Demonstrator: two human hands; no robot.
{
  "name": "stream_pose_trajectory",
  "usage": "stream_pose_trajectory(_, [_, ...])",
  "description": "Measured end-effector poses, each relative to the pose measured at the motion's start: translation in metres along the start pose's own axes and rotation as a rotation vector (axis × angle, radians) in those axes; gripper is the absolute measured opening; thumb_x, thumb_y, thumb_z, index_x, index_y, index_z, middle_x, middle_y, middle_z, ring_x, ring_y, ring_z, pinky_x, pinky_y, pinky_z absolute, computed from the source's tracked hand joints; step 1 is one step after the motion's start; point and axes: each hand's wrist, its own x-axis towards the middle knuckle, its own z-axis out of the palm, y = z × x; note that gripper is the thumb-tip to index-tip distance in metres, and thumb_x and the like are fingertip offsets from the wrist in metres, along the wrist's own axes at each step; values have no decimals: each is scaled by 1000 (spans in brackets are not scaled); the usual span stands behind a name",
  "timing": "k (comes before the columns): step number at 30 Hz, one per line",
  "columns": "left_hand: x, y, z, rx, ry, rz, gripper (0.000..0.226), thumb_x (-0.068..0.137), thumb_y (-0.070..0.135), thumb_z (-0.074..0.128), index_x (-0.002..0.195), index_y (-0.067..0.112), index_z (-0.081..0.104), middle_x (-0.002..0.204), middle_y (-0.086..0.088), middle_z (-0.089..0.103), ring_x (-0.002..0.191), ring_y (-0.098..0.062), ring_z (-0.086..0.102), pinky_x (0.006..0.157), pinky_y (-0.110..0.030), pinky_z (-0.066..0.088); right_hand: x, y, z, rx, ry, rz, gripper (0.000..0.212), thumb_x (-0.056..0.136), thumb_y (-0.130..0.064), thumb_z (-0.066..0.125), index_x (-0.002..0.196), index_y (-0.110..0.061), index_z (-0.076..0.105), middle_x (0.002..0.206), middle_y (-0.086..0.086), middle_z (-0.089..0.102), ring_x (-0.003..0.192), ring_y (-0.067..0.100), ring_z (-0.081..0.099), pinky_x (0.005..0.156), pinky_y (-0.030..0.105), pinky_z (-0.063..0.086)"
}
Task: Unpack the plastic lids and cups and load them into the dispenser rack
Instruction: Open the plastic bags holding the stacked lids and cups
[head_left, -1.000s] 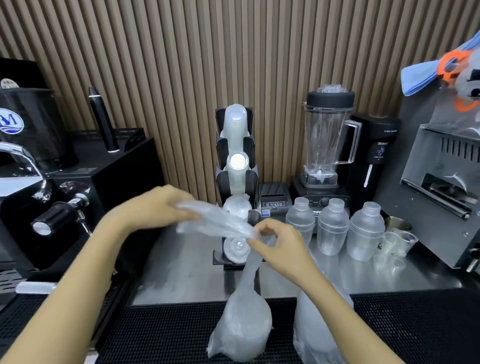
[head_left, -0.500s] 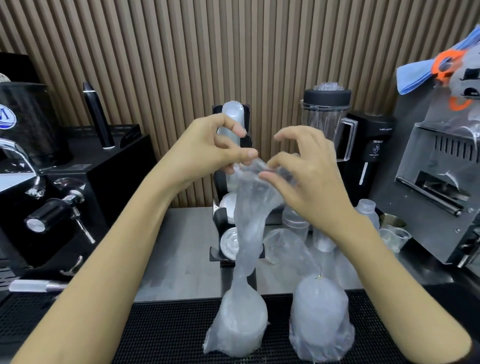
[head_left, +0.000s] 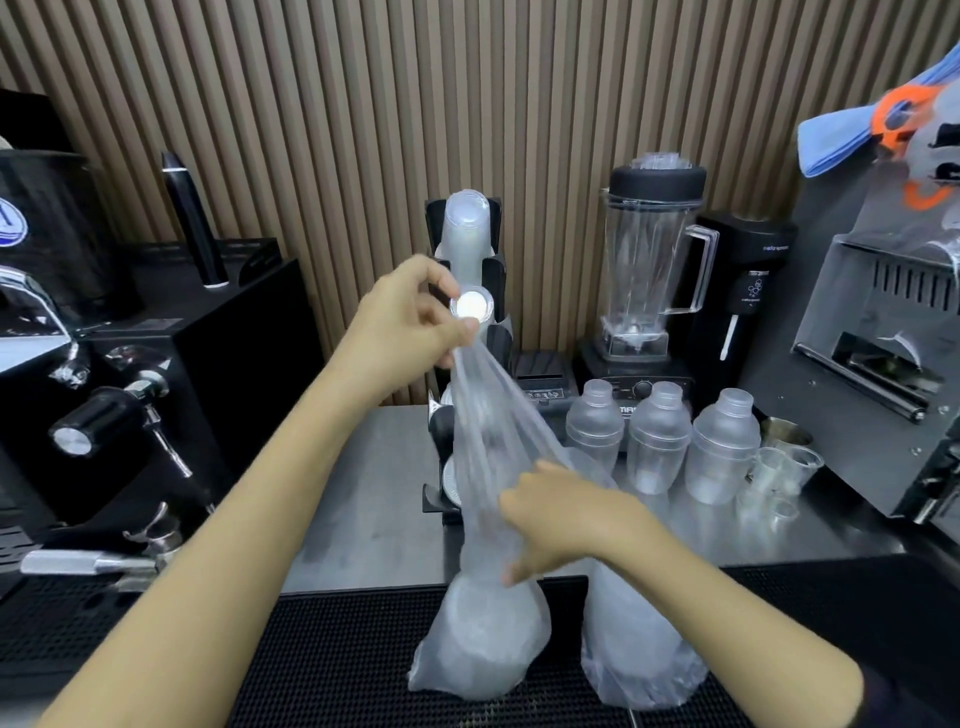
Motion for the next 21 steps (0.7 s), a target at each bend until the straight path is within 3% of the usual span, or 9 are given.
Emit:
stream_pose_trajectory(3, [-13, -25, 17, 684, 38, 413, 34, 73, -11, 55, 92, 17, 52, 85, -8, 60, 77, -27, 51, 63, -41, 49, 10, -5, 17, 107, -55, -5, 48, 87, -28, 59, 55, -18, 25, 79, 15, 57, 87, 31, 50, 87, 36, 34])
stream_pose_trajectory(6, [-44, -28, 30, 710, -311, 870, 38, 66, -3, 41, 94, 12, 61, 91, -6, 57, 85, -20, 43, 67, -35, 41, 18, 3, 31, 297, 78, 33, 26, 88, -22, 52, 66, -10, 47, 82, 16, 55, 89, 32, 49, 84, 36, 36])
stream_pose_trajectory(8, [-67, -38, 37, 455, -600, 708, 24, 84, 18, 56, 108, 14, 53, 104, 1, 53, 94, -9, 46, 79, -26, 43, 17, 9, 33, 422, 162, 29, 21, 87, -20, 50, 93, -1, 57, 100, 15, 59, 100, 29, 51, 89, 36, 39])
stream_pose_trajectory(10, [-74, -56, 41, 350, -651, 493, 57, 75, 44, 75, 114, 16, 42, 111, 7, 44, 95, -3, 47, 82, -22, 46, 14, 13, 33, 519, 253, 11, 14, 81, -17, 58, 72, -6, 55, 77, 6, 55, 80, 20, 51, 67, 23, 38])
stream_pose_trajectory(11, [-71, -67, 42, 369, -664, 438, 66, 70, 46, 78, 114, 17, 39, 111, 8, 43, 93, 1, 47, 80, -21, 46, 13, 14, 32, 567, 308, 28, 27, 77, -15, 62, 56, -12, 45, 60, 2, 45, 63, 14, 44, 54, 19, 30])
stream_pose_trajectory(14, [-62, -78, 43, 402, -741, 322, 55, 75, 36, 78, 107, 23, 34, 98, 2, 59, 70, 5, 49, 64, -12, 39, 11, 17, 37, 789, 435, 94, 50, 72, -14, 69, 44, -20, 28, 46, -6, 24, 42, 9, 26, 43, 22, 18])
stream_pose_trajectory(17, [-59, -85, 43, 502, -722, 350, 31, 82, 35, 70, 99, 23, 46, 74, -3, 61, 59, -5, 49, 58, -19, 39, 9, 17, 48, 970, 332, 75, 44, 79, -17, 65, 49, -23, 33, 49, -8, 26, 42, 5, 24, 43, 19, 18])
stream_pose_trajectory(19, [-58, -95, 41, 600, -749, 417, 14, 86, 32, 61, 98, 24, 61, 82, 1, 66, 72, -14, 56, 66, -34, 47, 9, 13, 57, 1012, 206, 40, 43, 78, -15, 60, 48, -23, 31, 48, -9, 26, 42, 4, 23, 45, 23, 18])
stream_pose_trajectory(21, [-60, -102, 42, 655, -797, 521, 16, 90, 25, 54, 101, 27, 65, 92, 6, 68, 86, -17, 57, 71, -29, 44, 9, 8, 64, 916, 92, 46, 45, 81, -22, 56, 45, -22, 28, 41, -10, 26, 42, 5, 23, 49, 27, 20])
